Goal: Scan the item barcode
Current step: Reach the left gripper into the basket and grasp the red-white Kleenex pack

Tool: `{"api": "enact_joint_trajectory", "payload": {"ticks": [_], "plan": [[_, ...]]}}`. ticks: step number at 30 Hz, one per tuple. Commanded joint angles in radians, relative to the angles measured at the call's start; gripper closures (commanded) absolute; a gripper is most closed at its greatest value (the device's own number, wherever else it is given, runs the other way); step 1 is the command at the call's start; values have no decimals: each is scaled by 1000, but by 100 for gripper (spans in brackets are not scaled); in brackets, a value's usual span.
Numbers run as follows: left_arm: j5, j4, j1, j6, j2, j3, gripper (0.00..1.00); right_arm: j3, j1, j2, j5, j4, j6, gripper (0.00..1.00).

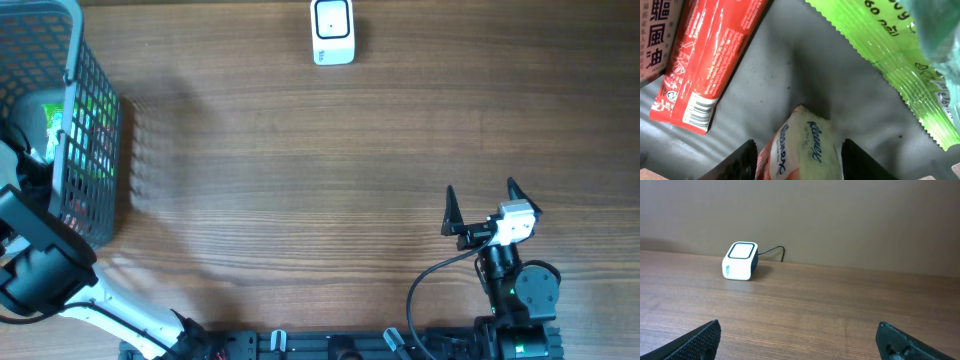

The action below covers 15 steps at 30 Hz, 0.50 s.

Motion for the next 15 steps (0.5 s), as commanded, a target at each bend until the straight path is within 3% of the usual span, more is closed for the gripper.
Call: {"api": "enact_joint_trajectory", "payload": {"ticks": [1,4,7,10,15], "plan": [[8,7,4,5,8,-6,44,-1,-6,-1,6,2,-2,0],[8,14,4,5,8,-6,51,-1,-6,-1,6,3,-2,0],[8,15,4,5,8,-6,75,-1,-6,-1,6,3,-2,0],[-5,9,4,5,5,10,85,-1,-6,0,6,3,-2,0],[-127,-71,4,1,-42,234,85,-1,-6,0,5,2,-2,0]]}}
